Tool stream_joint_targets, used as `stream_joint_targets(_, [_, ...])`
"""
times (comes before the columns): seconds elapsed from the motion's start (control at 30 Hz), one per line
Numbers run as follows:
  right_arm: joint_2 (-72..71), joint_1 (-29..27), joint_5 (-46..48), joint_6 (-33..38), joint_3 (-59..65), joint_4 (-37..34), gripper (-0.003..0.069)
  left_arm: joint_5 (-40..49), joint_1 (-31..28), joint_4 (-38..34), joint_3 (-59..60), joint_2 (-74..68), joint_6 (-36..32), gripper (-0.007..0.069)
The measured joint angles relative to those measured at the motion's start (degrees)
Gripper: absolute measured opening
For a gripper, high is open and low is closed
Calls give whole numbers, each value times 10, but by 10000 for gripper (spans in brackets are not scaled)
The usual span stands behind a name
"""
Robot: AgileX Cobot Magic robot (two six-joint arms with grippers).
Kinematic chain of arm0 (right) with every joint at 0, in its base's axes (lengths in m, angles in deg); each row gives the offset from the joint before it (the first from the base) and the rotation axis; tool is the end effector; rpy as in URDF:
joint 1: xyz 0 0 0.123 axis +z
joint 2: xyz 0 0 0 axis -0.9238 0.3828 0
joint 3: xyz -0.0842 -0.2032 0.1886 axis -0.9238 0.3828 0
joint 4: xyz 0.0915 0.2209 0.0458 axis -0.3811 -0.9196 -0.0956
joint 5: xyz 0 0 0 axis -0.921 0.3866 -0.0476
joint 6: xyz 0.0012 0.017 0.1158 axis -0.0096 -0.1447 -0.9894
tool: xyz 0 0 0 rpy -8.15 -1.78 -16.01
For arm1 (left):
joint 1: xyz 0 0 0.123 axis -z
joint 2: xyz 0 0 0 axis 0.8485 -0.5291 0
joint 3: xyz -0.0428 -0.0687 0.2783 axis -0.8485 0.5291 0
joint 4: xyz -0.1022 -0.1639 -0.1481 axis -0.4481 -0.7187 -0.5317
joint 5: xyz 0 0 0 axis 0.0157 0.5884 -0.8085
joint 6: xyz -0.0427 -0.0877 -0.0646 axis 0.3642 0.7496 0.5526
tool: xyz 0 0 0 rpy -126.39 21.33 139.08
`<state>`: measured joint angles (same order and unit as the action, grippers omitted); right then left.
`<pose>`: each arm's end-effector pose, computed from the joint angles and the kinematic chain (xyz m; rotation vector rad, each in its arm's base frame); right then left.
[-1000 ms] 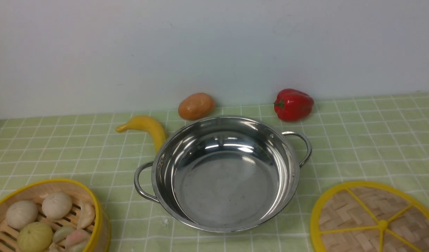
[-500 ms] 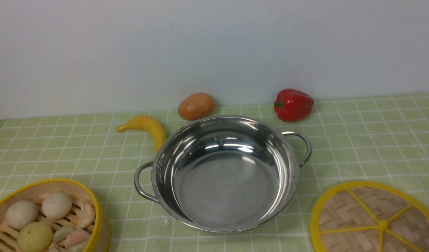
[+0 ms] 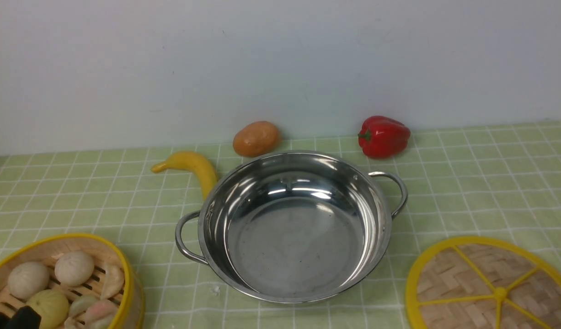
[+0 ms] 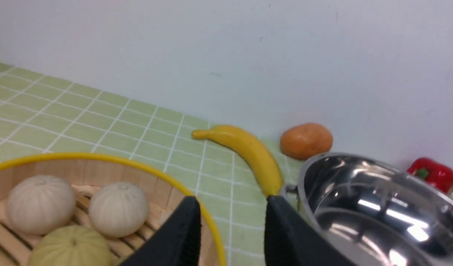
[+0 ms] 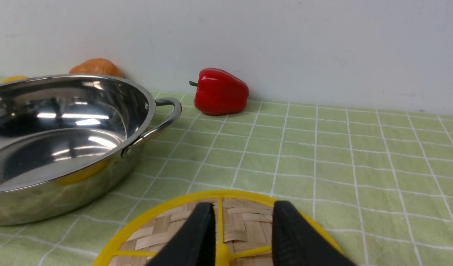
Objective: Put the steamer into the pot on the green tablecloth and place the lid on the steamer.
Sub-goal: 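Grasp the rim of the steamer basket holding the buns with the left gripper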
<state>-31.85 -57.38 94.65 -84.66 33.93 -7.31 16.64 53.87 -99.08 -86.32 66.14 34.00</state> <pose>0.0659 0.0147 0.1747 -0.0859 1.8283 0.2186 0.0690 -0.0054 0.1920 -0.2860 1.6519 -0.2822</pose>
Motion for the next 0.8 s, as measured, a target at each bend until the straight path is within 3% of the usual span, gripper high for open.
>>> stream_joint_targets(0.4, [0,0,0,0,0,0,243,-99,0,-76,-3,0,36,243])
stream_joint_targets(0.53, [0,0,0,0,0,0,243,2,0,-88,-77,-40,38,243])
stream_joint_targets(0.63, [0,0,0,0,0,0,243,147,0,-88,-156,-121,34,243])
stream_joint_targets(0.67, [0,0,0,0,0,0,243,157,0,-88,-161,-127,33,243])
stream_joint_targets(0.73, [0,0,0,0,0,0,243,293,0,-62,-241,-224,16,243])
stream_joint_targets(0.8, [0,0,0,0,0,0,243,372,0,-33,-281,-288,-8,243])
